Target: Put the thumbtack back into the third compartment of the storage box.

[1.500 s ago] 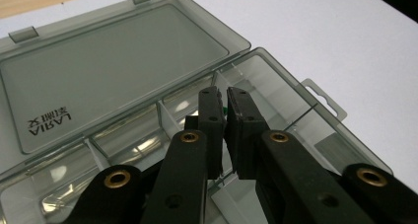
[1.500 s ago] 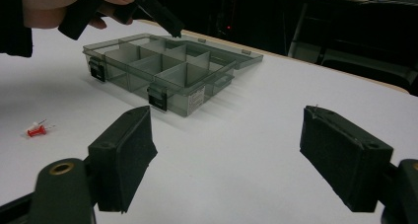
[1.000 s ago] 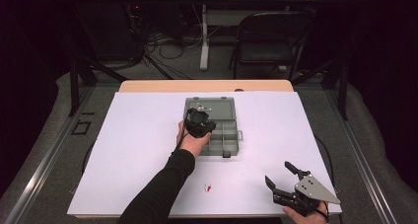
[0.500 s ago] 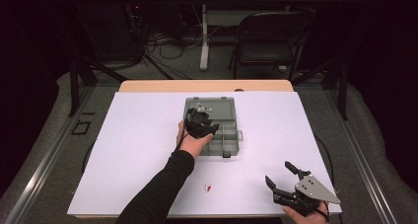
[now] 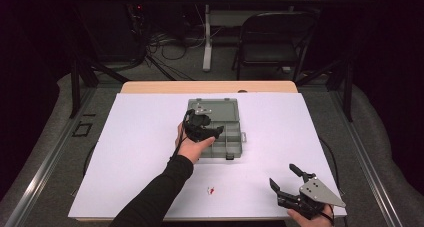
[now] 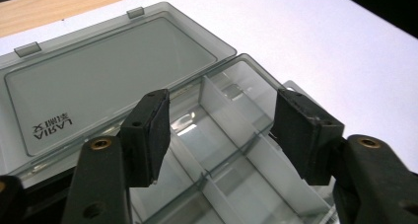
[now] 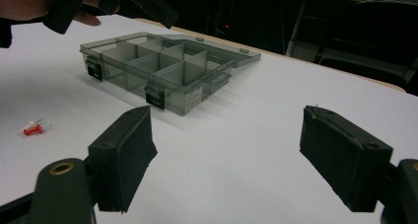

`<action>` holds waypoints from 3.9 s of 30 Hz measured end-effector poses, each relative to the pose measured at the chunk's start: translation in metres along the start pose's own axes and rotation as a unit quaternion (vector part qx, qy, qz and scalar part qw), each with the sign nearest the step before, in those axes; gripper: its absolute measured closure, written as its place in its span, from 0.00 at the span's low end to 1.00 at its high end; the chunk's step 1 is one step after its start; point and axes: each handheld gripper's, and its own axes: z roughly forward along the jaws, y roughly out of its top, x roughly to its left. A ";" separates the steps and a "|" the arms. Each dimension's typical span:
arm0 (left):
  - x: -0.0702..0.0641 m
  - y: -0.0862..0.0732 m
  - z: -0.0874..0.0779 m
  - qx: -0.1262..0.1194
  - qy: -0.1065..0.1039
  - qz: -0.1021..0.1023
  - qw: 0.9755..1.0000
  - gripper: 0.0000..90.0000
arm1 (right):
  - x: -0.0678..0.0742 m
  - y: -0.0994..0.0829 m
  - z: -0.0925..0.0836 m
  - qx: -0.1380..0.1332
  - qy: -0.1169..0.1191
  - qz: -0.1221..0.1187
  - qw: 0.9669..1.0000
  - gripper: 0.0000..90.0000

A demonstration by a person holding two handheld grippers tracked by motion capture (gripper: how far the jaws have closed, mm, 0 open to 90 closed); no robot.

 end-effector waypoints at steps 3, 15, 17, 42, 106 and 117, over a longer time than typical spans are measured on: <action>-0.002 0.000 -0.008 -0.008 -0.003 0.007 1.000 0.41 | 0.000 0.000 0.000 -0.001 -0.001 0.000 1.000 0.22; -0.011 -0.012 -0.046 -0.041 -0.028 0.019 0.999 0.38 | -0.001 0.000 -0.001 -0.002 -0.003 0.000 1.000 0.22; -0.012 -0.016 -0.053 -0.049 -0.030 0.019 0.998 0.38 | -0.001 0.000 -0.002 -0.003 -0.004 0.001 1.000 0.22; -0.028 -0.092 -0.112 -0.080 -0.049 0.016 0.995 0.43 | 0.001 0.001 -0.002 -0.004 -0.006 -0.002 1.000 0.22; -0.062 -0.153 -0.062 0.037 -0.075 0.004 0.997 0.86 | 0.002 0.000 -0.002 -0.002 -0.003 -0.001 1.000 0.22; -0.061 -0.155 -0.063 0.041 -0.071 0.003 0.997 0.89 | 0.002 0.000 -0.002 -0.002 -0.002 0.000 1.000 0.22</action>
